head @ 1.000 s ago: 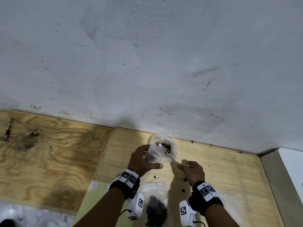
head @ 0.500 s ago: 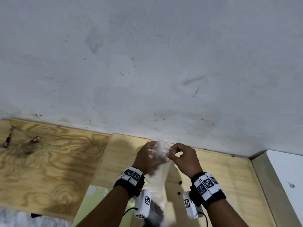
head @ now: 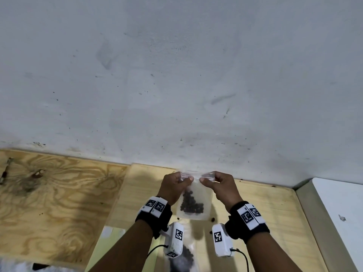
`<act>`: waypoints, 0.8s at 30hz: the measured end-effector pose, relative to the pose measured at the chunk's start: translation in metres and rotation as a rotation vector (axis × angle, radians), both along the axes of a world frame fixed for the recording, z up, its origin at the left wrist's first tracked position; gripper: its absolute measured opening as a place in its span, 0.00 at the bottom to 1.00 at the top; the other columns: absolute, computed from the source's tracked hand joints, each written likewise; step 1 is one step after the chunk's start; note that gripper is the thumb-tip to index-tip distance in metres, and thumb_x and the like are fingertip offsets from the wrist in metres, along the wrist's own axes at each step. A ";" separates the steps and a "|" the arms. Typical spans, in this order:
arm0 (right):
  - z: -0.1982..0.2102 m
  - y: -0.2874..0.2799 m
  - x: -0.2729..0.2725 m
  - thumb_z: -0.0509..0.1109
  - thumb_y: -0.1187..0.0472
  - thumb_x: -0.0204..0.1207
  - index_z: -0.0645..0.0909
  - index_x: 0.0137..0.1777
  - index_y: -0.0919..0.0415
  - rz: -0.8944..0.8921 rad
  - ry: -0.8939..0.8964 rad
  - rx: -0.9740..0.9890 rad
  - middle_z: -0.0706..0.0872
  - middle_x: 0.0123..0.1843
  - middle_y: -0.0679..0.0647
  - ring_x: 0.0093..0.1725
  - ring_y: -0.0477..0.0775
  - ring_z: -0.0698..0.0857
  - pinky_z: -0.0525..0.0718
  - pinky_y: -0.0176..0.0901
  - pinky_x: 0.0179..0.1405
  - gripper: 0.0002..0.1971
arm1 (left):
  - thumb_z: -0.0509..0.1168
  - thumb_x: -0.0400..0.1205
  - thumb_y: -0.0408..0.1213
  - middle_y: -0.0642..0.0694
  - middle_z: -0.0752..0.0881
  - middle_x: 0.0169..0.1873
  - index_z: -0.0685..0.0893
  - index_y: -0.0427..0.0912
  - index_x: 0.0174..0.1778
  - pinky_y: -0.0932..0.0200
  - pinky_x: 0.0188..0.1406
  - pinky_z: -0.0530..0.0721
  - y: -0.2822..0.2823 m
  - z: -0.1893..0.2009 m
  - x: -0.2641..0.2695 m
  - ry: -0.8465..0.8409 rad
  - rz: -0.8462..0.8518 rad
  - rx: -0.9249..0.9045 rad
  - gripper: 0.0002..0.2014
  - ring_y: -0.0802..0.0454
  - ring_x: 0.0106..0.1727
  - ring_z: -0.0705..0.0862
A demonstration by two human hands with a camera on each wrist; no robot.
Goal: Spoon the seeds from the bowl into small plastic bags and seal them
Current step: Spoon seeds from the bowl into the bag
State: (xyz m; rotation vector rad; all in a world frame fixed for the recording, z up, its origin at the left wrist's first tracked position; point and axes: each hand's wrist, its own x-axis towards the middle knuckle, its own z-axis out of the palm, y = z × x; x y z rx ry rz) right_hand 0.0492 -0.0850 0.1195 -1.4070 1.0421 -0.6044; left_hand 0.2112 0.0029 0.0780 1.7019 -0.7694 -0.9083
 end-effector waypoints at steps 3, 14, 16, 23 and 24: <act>0.005 0.000 -0.002 0.81 0.67 0.71 0.88 0.40 0.68 0.039 0.017 0.036 0.82 0.23 0.42 0.18 0.36 0.75 0.68 0.22 0.18 0.05 | 0.74 0.68 0.59 0.32 0.89 0.37 0.86 0.30 0.40 0.39 0.45 0.86 0.001 -0.001 -0.002 -0.022 0.007 -0.008 0.29 0.49 0.34 0.84; 0.002 -0.003 -0.012 0.85 0.58 0.65 0.77 0.29 0.61 -0.019 0.014 0.141 0.71 0.28 0.53 0.20 0.47 0.61 0.57 0.36 0.23 0.18 | 0.71 0.79 0.45 0.35 0.90 0.34 0.92 0.39 0.37 0.48 0.44 0.82 0.013 0.013 0.003 0.149 0.010 -0.043 0.13 0.46 0.35 0.85; 0.000 -0.002 -0.014 0.85 0.56 0.66 0.75 0.33 0.59 -0.017 0.028 0.144 0.72 0.33 0.57 0.22 0.49 0.59 0.56 0.37 0.24 0.18 | 0.70 0.80 0.42 0.35 0.90 0.32 0.92 0.41 0.37 0.45 0.48 0.82 0.016 0.011 0.003 0.154 0.016 -0.050 0.11 0.45 0.36 0.85; -0.004 0.012 -0.010 0.82 0.62 0.71 0.80 0.45 0.63 -0.132 -0.036 0.057 0.85 0.34 0.55 0.19 0.41 0.71 0.69 0.32 0.18 0.12 | 0.71 0.79 0.44 0.38 0.89 0.33 0.89 0.32 0.38 0.46 0.46 0.85 0.013 0.004 -0.001 0.264 0.150 -0.014 0.15 0.44 0.36 0.85; -0.007 0.015 -0.012 0.82 0.63 0.71 0.78 0.46 0.60 -0.114 -0.050 0.042 0.86 0.34 0.54 0.20 0.43 0.72 0.71 0.34 0.20 0.14 | 0.72 0.77 0.45 0.38 0.87 0.34 0.87 0.28 0.40 0.47 0.44 0.83 0.013 0.001 0.002 0.310 0.190 -0.006 0.18 0.44 0.37 0.83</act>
